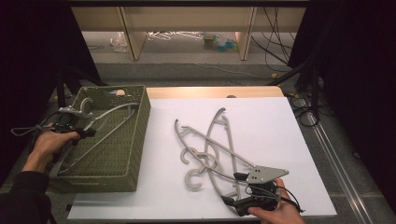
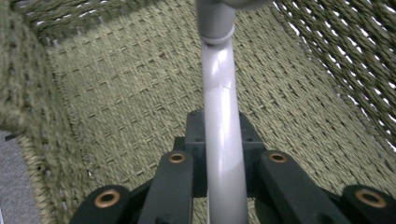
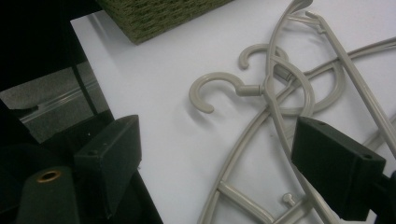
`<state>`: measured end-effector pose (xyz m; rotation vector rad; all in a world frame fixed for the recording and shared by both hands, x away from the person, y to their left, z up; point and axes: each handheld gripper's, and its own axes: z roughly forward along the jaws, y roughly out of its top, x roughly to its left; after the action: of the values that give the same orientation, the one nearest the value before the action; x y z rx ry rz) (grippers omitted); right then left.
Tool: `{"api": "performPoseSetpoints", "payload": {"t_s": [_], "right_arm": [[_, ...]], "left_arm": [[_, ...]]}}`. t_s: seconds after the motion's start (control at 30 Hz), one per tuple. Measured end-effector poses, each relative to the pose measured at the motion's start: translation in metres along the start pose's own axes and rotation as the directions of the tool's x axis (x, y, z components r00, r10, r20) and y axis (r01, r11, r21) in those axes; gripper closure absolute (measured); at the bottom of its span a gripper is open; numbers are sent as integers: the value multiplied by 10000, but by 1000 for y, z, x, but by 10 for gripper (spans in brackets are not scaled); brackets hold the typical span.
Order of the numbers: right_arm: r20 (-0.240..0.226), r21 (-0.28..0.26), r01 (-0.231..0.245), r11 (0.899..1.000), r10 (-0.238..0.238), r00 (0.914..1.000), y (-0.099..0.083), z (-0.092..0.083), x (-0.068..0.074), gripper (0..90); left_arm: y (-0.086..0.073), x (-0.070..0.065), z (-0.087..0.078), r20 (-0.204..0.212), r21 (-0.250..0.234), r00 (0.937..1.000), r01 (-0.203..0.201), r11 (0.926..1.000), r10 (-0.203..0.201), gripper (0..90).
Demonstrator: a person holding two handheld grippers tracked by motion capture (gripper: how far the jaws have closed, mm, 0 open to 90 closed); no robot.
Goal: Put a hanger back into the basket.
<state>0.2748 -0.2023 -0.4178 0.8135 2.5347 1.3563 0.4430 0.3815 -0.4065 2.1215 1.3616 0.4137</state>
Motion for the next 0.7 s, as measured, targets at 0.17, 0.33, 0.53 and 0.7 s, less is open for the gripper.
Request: {"api": "performPoseSetpoints", "payload": {"t_s": [0.17, 0.33, 0.53, 0.7], "right_arm": [[6, 17, -8, 10000, 8, 10000, 0, 0, 0, 173], [-16, 58, -76, 10000, 77, 10000, -1, 0, -1, 174], [4, 58, -66, 10000, 66, 10000, -1, 0, -2, 175], [18, 41, -48, 10000, 48, 10000, -1, 0, -2, 176]], "left_arm": [[-2, 5, 0, -542, 120, 9975, 464, 9989, -457, 719], [-4, 10, 1, -1015, 309, 9911, 891, 9955, -855, 637], [-3, 12, -13, -1753, -91, 9793, 1009, 9949, -1009, 517], [-2, 6, -31, -1287, -1002, 9875, 786, 9919, -912, 459]]}}
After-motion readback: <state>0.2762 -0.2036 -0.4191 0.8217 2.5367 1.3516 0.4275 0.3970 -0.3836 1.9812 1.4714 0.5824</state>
